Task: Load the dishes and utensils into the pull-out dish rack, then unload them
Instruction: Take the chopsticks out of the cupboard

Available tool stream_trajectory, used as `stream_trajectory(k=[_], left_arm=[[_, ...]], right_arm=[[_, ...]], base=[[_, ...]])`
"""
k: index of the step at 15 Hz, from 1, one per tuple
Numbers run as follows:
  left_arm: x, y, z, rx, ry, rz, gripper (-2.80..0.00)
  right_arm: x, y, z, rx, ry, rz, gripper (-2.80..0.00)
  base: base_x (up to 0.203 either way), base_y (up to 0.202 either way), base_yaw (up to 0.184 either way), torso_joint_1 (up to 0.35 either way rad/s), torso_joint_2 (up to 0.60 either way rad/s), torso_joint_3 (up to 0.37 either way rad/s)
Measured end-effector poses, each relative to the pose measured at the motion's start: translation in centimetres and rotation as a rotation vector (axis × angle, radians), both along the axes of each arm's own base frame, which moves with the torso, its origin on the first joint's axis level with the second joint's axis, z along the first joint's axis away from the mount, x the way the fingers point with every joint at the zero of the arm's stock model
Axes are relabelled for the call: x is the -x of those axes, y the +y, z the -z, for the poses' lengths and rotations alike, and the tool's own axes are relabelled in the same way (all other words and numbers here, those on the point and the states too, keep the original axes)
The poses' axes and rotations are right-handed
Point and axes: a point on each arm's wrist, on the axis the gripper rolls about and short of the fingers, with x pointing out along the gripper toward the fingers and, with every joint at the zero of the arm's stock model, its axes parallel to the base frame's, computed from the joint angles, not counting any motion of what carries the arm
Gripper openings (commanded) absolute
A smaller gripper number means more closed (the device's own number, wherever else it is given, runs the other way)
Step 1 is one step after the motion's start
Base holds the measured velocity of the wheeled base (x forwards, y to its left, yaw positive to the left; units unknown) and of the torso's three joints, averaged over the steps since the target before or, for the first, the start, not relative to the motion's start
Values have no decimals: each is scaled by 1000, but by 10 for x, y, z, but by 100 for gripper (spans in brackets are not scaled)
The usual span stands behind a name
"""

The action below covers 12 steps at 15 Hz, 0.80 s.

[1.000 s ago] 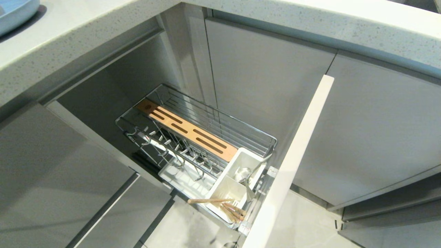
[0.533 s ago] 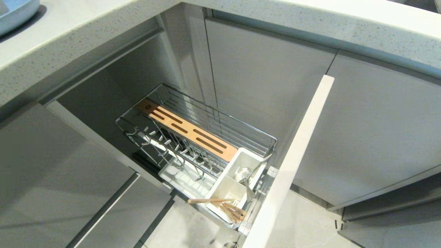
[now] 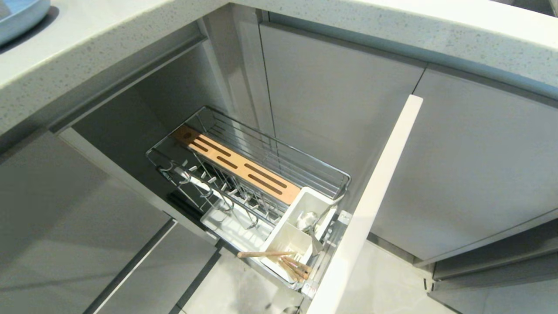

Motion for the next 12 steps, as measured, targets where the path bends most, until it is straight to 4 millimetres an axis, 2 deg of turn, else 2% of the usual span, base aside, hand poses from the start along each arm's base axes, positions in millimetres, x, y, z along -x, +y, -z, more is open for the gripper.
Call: stream_trajectory(k=[8,9,12], left_arm=[[0,0,0,1,0,0,-280],[0,0,0,1,1,0,0],[0,0,0,1,0,0,0]], right_arm=[[0,0,0,0,0,0,-280],[0,0,0,0,0,0,-280],[0,0,0,0,0,0,-280]], base=[[0,0,0,0,0,0],[0,0,0,0,0,0],[0,0,0,0,0,0]])
